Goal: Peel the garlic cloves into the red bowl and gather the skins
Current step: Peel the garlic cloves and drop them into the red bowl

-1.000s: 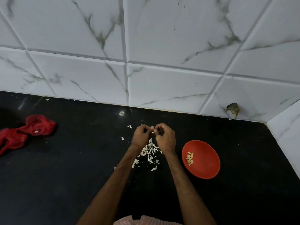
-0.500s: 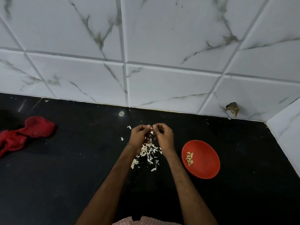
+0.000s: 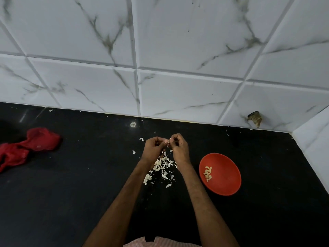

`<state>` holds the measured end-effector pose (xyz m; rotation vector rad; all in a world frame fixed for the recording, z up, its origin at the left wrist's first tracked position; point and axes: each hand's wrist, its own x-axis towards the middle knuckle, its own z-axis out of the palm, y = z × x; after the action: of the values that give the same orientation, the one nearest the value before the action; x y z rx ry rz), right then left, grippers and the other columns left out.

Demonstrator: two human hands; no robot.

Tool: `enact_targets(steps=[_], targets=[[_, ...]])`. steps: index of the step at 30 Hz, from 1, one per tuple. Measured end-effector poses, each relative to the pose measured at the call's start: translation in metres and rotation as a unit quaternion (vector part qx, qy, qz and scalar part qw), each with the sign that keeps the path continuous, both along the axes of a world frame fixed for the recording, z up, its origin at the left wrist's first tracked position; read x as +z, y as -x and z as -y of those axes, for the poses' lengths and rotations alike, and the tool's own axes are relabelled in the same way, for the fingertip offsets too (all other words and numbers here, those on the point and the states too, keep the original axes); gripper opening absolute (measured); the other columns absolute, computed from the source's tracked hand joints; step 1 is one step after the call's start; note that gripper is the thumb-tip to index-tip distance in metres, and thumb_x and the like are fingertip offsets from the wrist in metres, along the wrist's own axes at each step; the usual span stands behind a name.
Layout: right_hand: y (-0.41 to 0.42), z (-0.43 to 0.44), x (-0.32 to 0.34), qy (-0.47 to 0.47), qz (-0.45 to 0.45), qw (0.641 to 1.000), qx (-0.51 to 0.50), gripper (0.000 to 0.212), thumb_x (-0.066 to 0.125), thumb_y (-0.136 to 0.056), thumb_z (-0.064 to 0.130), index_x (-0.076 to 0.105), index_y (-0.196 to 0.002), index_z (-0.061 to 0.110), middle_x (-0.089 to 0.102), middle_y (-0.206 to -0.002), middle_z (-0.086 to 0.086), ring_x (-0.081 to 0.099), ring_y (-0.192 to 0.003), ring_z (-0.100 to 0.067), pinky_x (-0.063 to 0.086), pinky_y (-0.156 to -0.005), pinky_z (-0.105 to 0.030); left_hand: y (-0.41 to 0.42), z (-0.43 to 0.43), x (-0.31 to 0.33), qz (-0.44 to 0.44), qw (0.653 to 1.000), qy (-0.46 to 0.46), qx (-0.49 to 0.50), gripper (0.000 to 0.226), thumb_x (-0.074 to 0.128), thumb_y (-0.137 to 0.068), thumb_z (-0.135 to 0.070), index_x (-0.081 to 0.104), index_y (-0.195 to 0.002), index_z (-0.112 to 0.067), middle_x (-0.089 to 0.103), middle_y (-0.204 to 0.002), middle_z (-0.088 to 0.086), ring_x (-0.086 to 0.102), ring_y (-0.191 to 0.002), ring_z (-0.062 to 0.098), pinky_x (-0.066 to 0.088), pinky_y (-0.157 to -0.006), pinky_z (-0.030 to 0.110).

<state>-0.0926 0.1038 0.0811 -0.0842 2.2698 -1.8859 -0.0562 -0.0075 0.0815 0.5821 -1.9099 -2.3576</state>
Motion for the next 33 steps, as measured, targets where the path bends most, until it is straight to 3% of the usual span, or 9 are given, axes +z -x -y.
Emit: enact_targets(steps=[4, 7, 14, 18, 21, 23, 27, 33], targets=[[0.0, -0.003, 0.005, 0.092, 0.074, 0.993, 0.029, 0.017, 0.056, -0.099, 0.006, 0.063, -0.086, 0.015, 0.063, -0.083, -0.004, 0.06, -0.079, -0.013, 0.051, -0.079, -0.032, -0.001, 0.004, 0.001, 0.02, 0.998, -0.046, -0.041, 0.016, 0.055, -0.101, -0.013, 0.065, -0.096, -0.002, 0.062, -0.074, 0.001, 0.045, -0.05, 0.004, 0.033, -0.039, 0.017], [-0.002, -0.007, 0.006, 0.083, 0.079, 0.991, 0.064, 0.018, 0.056, -0.1, 0.009, 0.063, -0.086, 0.018, 0.064, -0.088, -0.004, 0.06, -0.081, -0.012, 0.049, -0.074, -0.024, -0.003, 0.007, 0.003, 0.062, 0.989, -0.113, -0.073, 0.018, 0.05, -0.104, -0.018, 0.063, -0.097, -0.007, 0.06, -0.075, -0.001, 0.043, -0.052, 0.005, 0.03, -0.039, 0.016], [-0.007, -0.005, 0.008, 0.09, 0.122, 0.988, 0.04, 0.023, 0.049, -0.104, 0.014, 0.061, -0.086, 0.022, 0.062, -0.086, 0.002, 0.058, -0.078, -0.007, 0.044, -0.055, -0.017, -0.003, 0.0, 0.001, 0.014, 0.998, 0.028, -0.048, 0.02, 0.048, -0.105, -0.018, 0.059, -0.099, -0.003, 0.057, -0.074, 0.003, 0.043, -0.046, 0.004, 0.033, -0.037, 0.017], [-0.005, -0.004, 0.008, 0.112, 0.133, 0.984, 0.033, 0.024, 0.048, -0.105, 0.014, 0.06, -0.086, 0.023, 0.065, -0.085, 0.004, 0.059, -0.08, -0.008, 0.046, -0.065, -0.023, -0.005, -0.001, 0.001, -0.041, 0.996, 0.073, -0.03, 0.011, 0.057, -0.099, -0.01, 0.064, -0.1, 0.0, 0.06, -0.073, 0.003, 0.049, -0.053, 0.002, 0.04, -0.047, 0.015], [-0.005, -0.001, 0.01, 0.163, 0.185, 0.968, 0.04, 0.021, 0.048, -0.104, 0.014, 0.06, -0.088, 0.022, 0.07, -0.083, 0.006, 0.061, -0.079, -0.011, 0.042, -0.073, -0.031, -0.007, -0.004, 0.001, -0.061, 0.998, 0.034, -0.009, 0.011, 0.055, -0.1, -0.007, 0.063, -0.1, 0.001, 0.058, -0.069, -0.001, 0.048, -0.054, 0.002, 0.039, -0.048, 0.015], [-0.006, 0.003, 0.011, 0.153, 0.162, 0.974, 0.037, 0.021, 0.048, -0.104, 0.011, 0.058, -0.088, 0.02, 0.066, -0.081, 0.003, 0.058, -0.076, -0.011, 0.043, -0.068, -0.028, -0.008, -0.007, 0.003, -0.052, 0.999, -0.001, 0.002, 0.012, 0.051, -0.102, -0.008, 0.06, -0.094, -0.006, 0.054, -0.067, -0.001, 0.044, -0.052, 0.004, 0.035, -0.044, 0.016], [-0.006, 0.004, 0.011, 0.081, 0.027, 0.995, 0.057, 0.013, 0.052, -0.101, 0.005, 0.057, -0.09, 0.009, 0.056, -0.082, 0.001, 0.054, -0.077, -0.006, 0.048, -0.07, -0.021, -0.006, -0.006, 0.009, -0.007, 1.0, -0.003, -0.017, 0.023, 0.044, -0.106, -0.018, 0.052, -0.084, -0.016, 0.045, -0.063, -0.002, 0.033, -0.045, 0.004, 0.023, -0.038, 0.017], [-0.004, -0.001, 0.006, 0.089, 0.049, 0.993, 0.059, 0.015, 0.053, -0.102, 0.012, 0.06, -0.09, 0.015, 0.06, -0.086, 0.0, 0.056, -0.082, -0.011, 0.048, -0.075, -0.027, -0.009, -0.006, 0.015, -0.023, 0.999, 0.031, -0.026, 0.022, 0.044, -0.106, -0.017, 0.053, -0.088, -0.008, 0.045, -0.062, -0.001, 0.035, -0.041, 0.001, 0.028, -0.036, 0.013]])
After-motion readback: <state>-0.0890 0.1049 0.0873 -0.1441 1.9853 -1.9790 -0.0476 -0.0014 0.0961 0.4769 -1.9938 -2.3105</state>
